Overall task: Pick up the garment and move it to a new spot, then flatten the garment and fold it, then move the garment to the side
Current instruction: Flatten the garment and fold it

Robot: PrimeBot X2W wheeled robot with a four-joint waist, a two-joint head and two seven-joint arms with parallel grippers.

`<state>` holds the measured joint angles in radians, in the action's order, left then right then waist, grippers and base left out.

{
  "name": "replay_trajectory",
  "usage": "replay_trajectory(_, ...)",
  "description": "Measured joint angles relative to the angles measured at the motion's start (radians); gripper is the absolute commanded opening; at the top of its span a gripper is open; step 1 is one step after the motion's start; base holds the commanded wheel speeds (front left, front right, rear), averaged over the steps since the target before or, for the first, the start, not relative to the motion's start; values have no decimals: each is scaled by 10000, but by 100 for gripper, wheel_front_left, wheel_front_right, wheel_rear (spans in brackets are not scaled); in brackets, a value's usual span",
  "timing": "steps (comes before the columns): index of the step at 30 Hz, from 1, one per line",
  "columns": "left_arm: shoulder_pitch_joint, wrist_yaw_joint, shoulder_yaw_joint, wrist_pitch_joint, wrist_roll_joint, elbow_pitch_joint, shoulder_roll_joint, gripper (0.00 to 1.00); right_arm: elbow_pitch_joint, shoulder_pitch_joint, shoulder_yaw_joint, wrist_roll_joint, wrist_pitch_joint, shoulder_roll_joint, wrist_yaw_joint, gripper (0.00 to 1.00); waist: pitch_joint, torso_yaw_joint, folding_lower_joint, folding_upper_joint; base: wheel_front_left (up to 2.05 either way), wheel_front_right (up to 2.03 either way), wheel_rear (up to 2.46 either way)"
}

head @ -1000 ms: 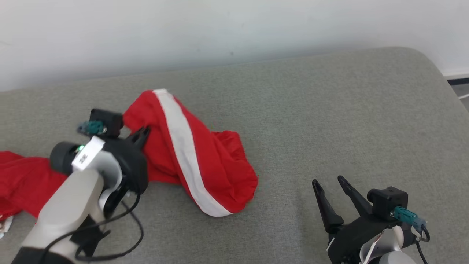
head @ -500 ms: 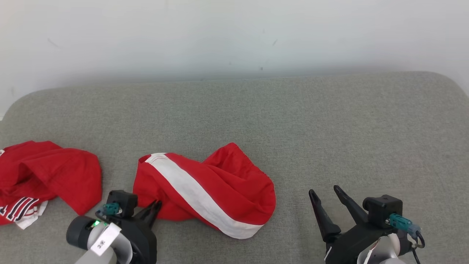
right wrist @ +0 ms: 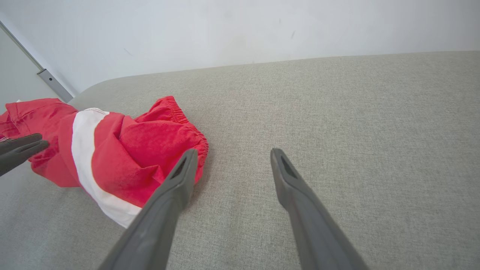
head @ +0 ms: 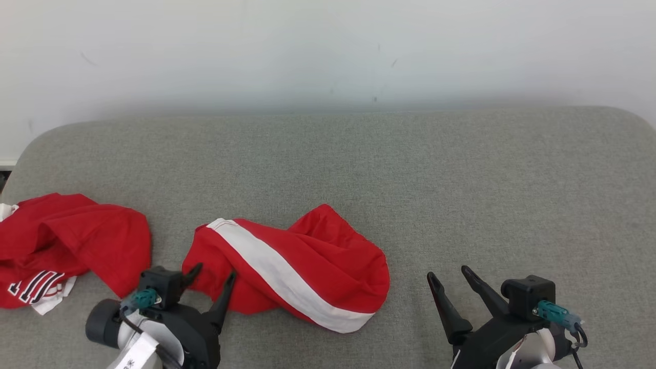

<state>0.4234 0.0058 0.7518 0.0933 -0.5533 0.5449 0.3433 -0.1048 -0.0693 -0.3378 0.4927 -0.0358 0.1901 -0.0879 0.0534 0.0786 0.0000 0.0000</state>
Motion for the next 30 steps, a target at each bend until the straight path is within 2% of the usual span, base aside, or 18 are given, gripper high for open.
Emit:
replay_trajectory(4,-54,368,-153,144,270,-853,251,100,-148,-4,-98,75,-263,12,100,100,-25,46,0,-1,0,0,0)
replay_trajectory(6,-54,360,-272,186,238,-1319,364,100,-253,41,-265,128,-537,67,199,100,-8,69,0,0,0,0,0)
replay_trajectory(9,250,184,-408,138,155,-1530,451,100,-362,133,-353,224,-757,92,247,100,38,154,0,0,0,0,0)
replay_trajectory(11,686,6,-548,36,92,-1480,717,100,-516,129,-493,265,-894,42,272,100,81,192,0,0,0,0,0)
replay_trajectory(14,1161,-428,-625,-284,-222,-1244,984,100,-644,-24,-675,265,-1070,-75,370,100,168,178,1,0,0,0,0)
replay_trajectory(18,1501,-1012,-307,-884,-420,-631,715,100,-999,-569,-920,265,-1331,-161,550,100,278,114,2,0,0,0,0)
replay_trajectory(24,2163,-1127,71,-1666,-464,424,424,100,-1743,-1281,-1206,270,-1661,-510,798,100,451,3,2,0,0,0,0)
replay_trajectory(30,2506,-1214,207,-2257,-569,1492,-12,100,-2548,-1825,-1384,339,-1843,-865,871,100,694,-46,2,0,0,0,0)
